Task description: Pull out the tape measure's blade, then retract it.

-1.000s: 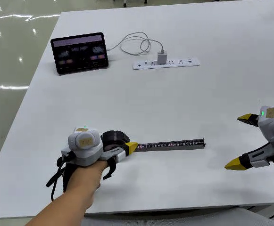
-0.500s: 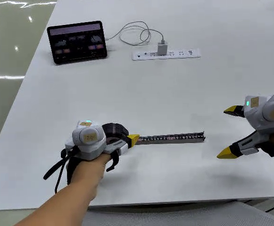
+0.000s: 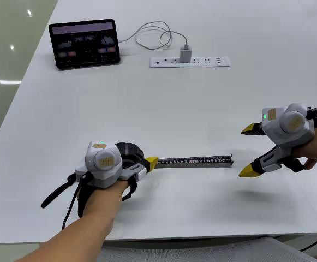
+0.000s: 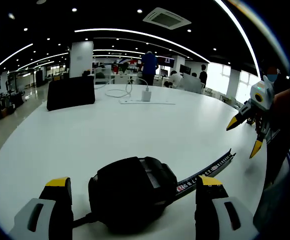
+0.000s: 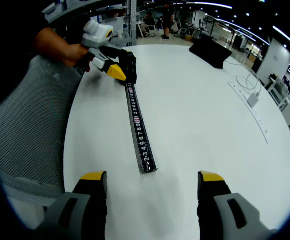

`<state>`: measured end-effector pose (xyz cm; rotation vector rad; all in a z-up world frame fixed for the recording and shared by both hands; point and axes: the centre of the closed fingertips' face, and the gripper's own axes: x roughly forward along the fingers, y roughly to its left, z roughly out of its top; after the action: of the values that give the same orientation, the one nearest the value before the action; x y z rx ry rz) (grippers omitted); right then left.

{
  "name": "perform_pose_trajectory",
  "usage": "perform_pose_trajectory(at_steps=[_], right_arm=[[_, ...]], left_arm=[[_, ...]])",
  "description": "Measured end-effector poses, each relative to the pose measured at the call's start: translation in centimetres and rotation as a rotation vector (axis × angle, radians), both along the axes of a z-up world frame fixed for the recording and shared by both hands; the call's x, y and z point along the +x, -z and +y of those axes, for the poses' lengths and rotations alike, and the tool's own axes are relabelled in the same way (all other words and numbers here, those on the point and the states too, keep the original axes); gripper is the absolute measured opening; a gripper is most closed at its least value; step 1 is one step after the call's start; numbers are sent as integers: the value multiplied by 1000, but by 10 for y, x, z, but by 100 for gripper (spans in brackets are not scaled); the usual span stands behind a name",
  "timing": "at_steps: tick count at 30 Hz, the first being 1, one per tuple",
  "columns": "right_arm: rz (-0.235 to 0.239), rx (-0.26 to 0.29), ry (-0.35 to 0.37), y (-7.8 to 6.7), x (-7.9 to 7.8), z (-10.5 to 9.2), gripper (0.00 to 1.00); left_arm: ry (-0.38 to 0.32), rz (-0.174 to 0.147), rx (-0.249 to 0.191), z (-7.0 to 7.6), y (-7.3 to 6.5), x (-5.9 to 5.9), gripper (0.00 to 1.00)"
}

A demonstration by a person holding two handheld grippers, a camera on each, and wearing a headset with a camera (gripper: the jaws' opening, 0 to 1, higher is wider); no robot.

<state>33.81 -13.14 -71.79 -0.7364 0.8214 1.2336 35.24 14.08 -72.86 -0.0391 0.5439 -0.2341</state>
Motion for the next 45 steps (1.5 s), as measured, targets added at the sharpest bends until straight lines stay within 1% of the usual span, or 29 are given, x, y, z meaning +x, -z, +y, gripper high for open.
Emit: perform_pose_trajectory(at_steps=[2,4,6,8,10,14,15,16,21,23,24,27,31,34,36,37,38,42,45], right_arm=[[12,-6,-13,3,1,2,64],[13,-19,-35,7,3,4,62],[24,-27,-60,11,2,7,58],[24,-34,-75,15,3,10,53],[34,-37,-88,17,2,12,51],[49,-49,-119,24,-1,15,41],[52,-53,-126,25,-2,15,39],[54,-59,-130,27,-3,14,39],[69,-69,-145,29,-7,13,28],[63,-68,-155,30,-8,14,20],[62,-73,-162,30,-8,13,19],[62,-80,-166,32,-9,12,18],[60,-85,-175,33,-9,12,13],[60,-90,-178,35,-9,12,12],[59,-98,-215,37,-13,13,12],[41,-97,-227,36,-12,15,12],[48,-105,-220,37,-12,14,12],[43,-131,-242,36,-13,14,12],[39,-149,-237,36,-13,14,12]], left_arm=[[8,-3,-6,-1,2,0,99],[14,1,-6,-1,4,0,98],[16,-14,-6,-1,2,1,96],[13,-23,-3,1,1,2,96],[7,-23,-8,3,1,3,96],[-1,-23,-13,5,0,3,93],[-2,-23,-14,6,0,3,93],[-2,-25,-15,5,0,3,93],[6,-28,-15,3,0,3,91],[8,-26,-18,2,0,3,91],[7,-26,-19,3,0,3,90],[6,-25,-23,3,-1,3,88],[2,-27,-25,4,-1,4,87],[1,-24,-32,4,-1,3,84],[2,-22,-35,3,-1,3,82],[2,-20,-37,3,-1,3,82],[1,-19,-38,3,-1,3,81],[-3,-10,-41,3,0,4,78],[-12,1,-45,3,1,3,76]])
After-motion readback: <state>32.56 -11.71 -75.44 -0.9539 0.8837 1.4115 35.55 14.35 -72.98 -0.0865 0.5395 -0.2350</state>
